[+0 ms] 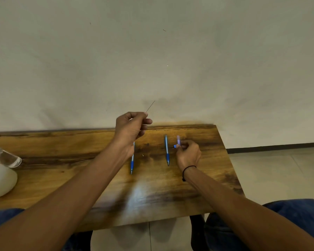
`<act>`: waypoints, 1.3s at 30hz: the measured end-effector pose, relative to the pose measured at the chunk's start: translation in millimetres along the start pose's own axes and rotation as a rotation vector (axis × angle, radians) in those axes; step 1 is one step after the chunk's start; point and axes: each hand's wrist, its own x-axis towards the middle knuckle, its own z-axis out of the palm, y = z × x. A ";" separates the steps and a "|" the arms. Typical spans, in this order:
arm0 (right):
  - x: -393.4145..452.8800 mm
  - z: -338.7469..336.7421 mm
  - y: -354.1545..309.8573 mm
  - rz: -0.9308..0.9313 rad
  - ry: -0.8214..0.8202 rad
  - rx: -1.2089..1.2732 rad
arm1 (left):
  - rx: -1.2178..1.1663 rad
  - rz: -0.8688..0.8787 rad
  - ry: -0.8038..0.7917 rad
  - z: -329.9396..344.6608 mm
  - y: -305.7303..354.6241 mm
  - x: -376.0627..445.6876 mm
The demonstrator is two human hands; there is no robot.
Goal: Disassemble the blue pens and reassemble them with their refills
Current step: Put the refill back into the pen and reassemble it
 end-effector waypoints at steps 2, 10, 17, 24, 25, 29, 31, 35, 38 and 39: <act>-6.3 1.4 -8.3 0.026 -0.004 0.083 | -0.024 -0.020 0.038 8.9 -12.6 5.0; -18.4 -0.7 -33.4 -0.033 -0.032 0.240 | -0.016 -0.004 0.156 36.1 -57.8 21.1; -36.2 -2.4 -55.3 -0.118 -0.129 0.288 | -0.009 0.024 0.205 37.4 -75.8 25.0; -52.7 -6.2 -62.4 -0.037 -0.288 0.456 | -0.035 0.056 0.199 38.4 -78.3 21.5; -53.9 -7.3 -63.8 -0.012 -0.311 0.493 | -0.038 0.068 0.196 37.9 -78.1 21.6; -56.3 -13.5 -68.9 0.036 -0.410 0.593 | -0.077 0.100 0.212 36.3 -75.5 22.6; -55.2 -16.7 -69.1 0.030 -0.478 0.624 | -0.097 0.120 0.230 36.3 -73.4 23.0; -33.4 -23.0 -66.8 0.049 -0.470 0.589 | -0.116 0.159 0.216 36.6 -69.6 23.8; 3.3 -28.5 -55.9 -0.087 -0.336 0.264 | -0.144 0.138 0.175 36.5 -70.0 22.2; 15.7 -29.7 -48.8 -0.185 -0.307 0.080 | -0.151 0.132 0.162 36.7 -70.2 21.1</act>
